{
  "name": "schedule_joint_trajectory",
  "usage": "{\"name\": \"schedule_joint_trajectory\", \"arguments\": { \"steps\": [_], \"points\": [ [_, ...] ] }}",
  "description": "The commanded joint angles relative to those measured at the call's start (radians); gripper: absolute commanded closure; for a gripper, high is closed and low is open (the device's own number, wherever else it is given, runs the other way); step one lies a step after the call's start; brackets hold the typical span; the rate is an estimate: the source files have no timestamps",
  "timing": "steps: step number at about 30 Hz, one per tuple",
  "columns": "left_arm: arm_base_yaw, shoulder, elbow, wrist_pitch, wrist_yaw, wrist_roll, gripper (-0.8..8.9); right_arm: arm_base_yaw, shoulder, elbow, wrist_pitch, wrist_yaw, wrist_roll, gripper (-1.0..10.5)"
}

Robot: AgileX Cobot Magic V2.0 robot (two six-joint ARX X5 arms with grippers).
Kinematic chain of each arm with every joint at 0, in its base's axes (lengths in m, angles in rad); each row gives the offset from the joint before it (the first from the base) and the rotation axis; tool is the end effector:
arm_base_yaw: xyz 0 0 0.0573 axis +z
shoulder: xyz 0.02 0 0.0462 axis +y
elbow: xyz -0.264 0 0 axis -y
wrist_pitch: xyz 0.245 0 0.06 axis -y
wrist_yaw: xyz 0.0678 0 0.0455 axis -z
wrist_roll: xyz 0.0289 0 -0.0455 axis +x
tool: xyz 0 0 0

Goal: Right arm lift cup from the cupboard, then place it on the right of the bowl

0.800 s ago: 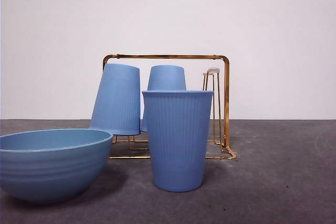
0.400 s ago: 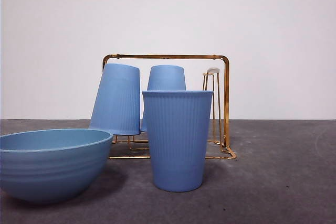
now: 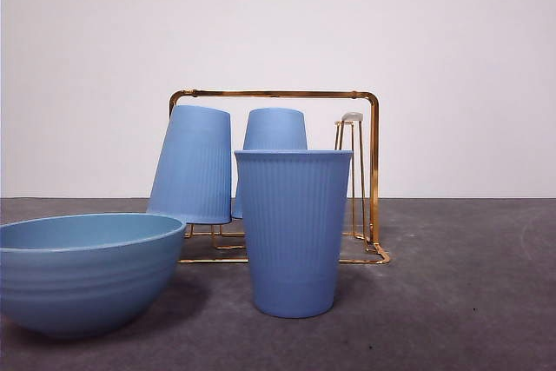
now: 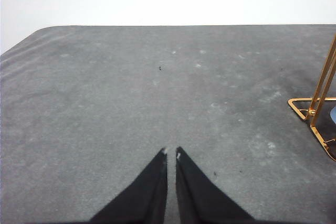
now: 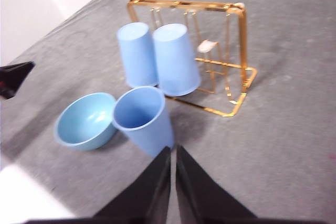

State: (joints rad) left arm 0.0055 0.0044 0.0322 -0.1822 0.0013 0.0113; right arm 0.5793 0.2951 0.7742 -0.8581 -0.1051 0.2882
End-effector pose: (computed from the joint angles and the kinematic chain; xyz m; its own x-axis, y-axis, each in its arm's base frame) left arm 0.0948 0.0005 0.1566 0.9881 0.0041 -0.1538 -0.0025 0.9999 0.0110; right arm 0.0376 0.0282 0.3107 0.7157 0.5936 -0.3680 -0.5122 0.8043 0.3013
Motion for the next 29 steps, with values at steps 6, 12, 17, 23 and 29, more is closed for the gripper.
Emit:
{"name": "schedule_joint_trajectory", "arguments": {
  "steps": [6, 12, 17, 23, 29],
  "points": [
    [0.001, -0.001, -0.02, -0.006, -0.005, 0.002, 7.89, -0.291, -0.08, -0.27, 0.419, 0.009, -0.017, 9.3],
    [0.001, -0.001, -0.02, -0.006, -0.005, 0.002, 7.88, -0.458, -0.172, -0.548, 0.811, 0.049, -0.108, 9.3],
    [0.001, -0.001, -0.02, -0.006, -0.005, 0.002, 7.88, -0.554, -0.233, -0.686, 0.874, 0.057, -0.155, 9.3],
    [0.001, -0.001, -0.02, -0.006, -0.005, 0.002, 7.89, -0.584, -0.287, -0.764, 0.858, 0.058, -0.233, 9.3],
    [0.001, -0.001, -0.02, -0.006, -0.005, 0.002, 7.88, -0.572, -0.291, -0.763, 0.738, 0.118, -0.256, 9.3]
  ]
}}
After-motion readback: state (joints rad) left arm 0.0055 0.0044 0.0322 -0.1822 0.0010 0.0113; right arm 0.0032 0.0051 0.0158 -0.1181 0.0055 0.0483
